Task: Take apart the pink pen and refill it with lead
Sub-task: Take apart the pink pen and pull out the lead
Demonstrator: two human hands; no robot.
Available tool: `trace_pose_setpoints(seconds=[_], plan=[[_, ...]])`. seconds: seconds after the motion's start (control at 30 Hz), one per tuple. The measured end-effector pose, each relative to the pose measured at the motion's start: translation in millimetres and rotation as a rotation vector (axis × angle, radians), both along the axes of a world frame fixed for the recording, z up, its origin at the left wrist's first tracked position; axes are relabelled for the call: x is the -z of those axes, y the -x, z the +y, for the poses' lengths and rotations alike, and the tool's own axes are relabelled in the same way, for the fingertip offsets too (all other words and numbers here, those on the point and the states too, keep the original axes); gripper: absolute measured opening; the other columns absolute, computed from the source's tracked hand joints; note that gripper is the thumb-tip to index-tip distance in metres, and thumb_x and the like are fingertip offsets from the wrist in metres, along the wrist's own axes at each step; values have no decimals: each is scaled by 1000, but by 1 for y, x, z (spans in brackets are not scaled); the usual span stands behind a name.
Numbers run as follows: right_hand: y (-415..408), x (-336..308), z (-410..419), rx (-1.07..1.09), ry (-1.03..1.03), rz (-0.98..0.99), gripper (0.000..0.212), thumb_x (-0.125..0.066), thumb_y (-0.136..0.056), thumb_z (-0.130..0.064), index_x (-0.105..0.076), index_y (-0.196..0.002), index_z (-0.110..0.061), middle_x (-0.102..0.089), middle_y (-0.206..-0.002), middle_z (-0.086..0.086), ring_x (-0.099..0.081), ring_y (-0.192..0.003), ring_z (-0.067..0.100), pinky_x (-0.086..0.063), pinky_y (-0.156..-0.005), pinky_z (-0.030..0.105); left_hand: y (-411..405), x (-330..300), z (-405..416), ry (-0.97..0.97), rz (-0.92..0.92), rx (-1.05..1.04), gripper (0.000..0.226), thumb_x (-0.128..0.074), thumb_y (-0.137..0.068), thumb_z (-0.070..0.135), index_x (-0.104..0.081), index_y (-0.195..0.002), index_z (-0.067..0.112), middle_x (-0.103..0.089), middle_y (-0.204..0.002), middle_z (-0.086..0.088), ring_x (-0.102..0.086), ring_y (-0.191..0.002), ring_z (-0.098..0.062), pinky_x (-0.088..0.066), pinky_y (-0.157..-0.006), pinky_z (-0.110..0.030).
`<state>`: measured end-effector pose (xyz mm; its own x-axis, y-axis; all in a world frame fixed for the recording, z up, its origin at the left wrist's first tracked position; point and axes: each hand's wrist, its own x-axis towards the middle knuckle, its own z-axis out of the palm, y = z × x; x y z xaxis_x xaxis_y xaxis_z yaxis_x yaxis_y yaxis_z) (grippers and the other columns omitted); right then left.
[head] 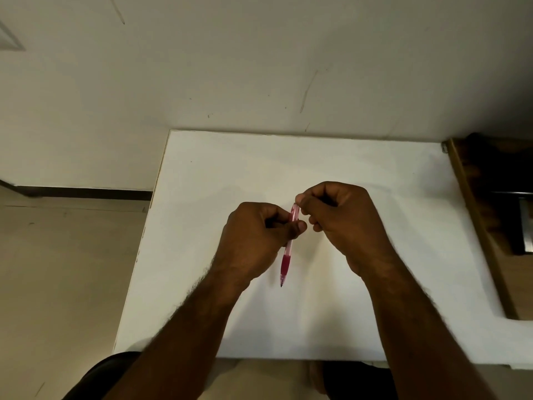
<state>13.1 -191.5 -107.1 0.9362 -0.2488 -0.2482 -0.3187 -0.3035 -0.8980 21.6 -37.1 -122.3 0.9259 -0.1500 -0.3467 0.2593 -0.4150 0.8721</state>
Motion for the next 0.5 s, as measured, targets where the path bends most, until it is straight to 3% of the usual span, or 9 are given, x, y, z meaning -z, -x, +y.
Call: trace_pose_setpoints(seconds=[0.1, 0.27, 0.4, 0.5], plan=[[0, 1, 1, 8, 59, -2, 16, -70, -90, -17, -77, -77, -24, -75, -73, -16, -69, -69, 2, -58, -74, 31, 2, 2, -1, -56, -30, 26, 21, -81, -75, 46, -76, -73, 25, -70, -63, 7, -67, -62, -18, -58, -74, -43], [-1, 3, -7, 165, 72, -57, 12, -70, -90, -22, -76, -80, -21, -73, -71, -9, -67, -64, 6, -58, -69, 31, 3, 5, -1, -125, -49, 75, 25, -80, -74, 51, -75, -72, 27, -69, -62, 11, -67, -60, -13, -58, -71, -39], [1, 15, -28, 105, 566, 45, 19, -70, -91, -33, -71, -77, -19, -71, -75, -10, -67, -74, 15, -48, -71, 30, 3, 4, -1, -104, -36, 71, 23, -82, -73, 49, -76, -73, 27, -69, -63, 11, -66, -62, -13, -55, -67, -35], [4, 26, -32, 59, 678, 177, 22, -69, -91, -35, -70, -78, -18, -72, -79, -3, -67, -79, 24, -43, -69, 29, 3, 4, 0, -109, -37, 74, 23, -82, -72, 49, -75, -73, 26, -68, -62, 10, -63, -58, -9, -50, -63, -27]])
